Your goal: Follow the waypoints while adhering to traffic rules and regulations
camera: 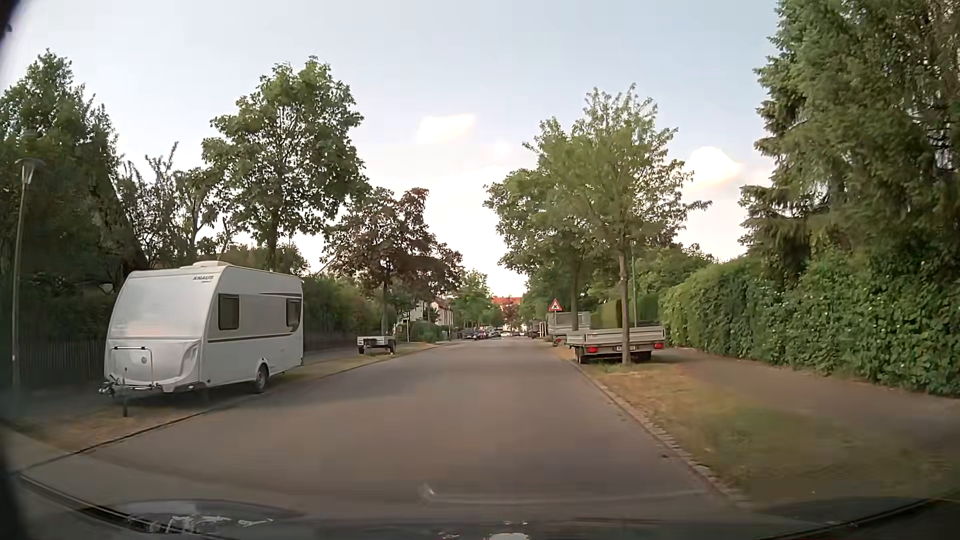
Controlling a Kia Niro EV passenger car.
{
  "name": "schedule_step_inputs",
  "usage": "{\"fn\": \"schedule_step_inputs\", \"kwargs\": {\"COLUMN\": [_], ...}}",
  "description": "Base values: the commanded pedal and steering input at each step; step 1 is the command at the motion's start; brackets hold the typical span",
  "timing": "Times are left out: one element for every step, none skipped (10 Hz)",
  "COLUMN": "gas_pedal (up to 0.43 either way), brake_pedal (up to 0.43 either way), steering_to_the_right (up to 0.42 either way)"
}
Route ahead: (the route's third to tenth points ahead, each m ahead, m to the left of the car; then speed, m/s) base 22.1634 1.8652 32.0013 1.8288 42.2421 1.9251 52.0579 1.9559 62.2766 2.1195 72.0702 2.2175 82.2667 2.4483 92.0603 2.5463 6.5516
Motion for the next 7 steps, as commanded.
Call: {"fn": "schedule_step_inputs", "kwargs": {"gas_pedal": [0.098,0.098,0.098,0.098,0.098,0.098,0.110], "brake_pedal": [0.012,0.012,0.012,0.012,0.012,0.012,0.012], "steering_to_the_right": [-0.001,0.002,0.003,0.003,0.004,0.003,0.004]}}
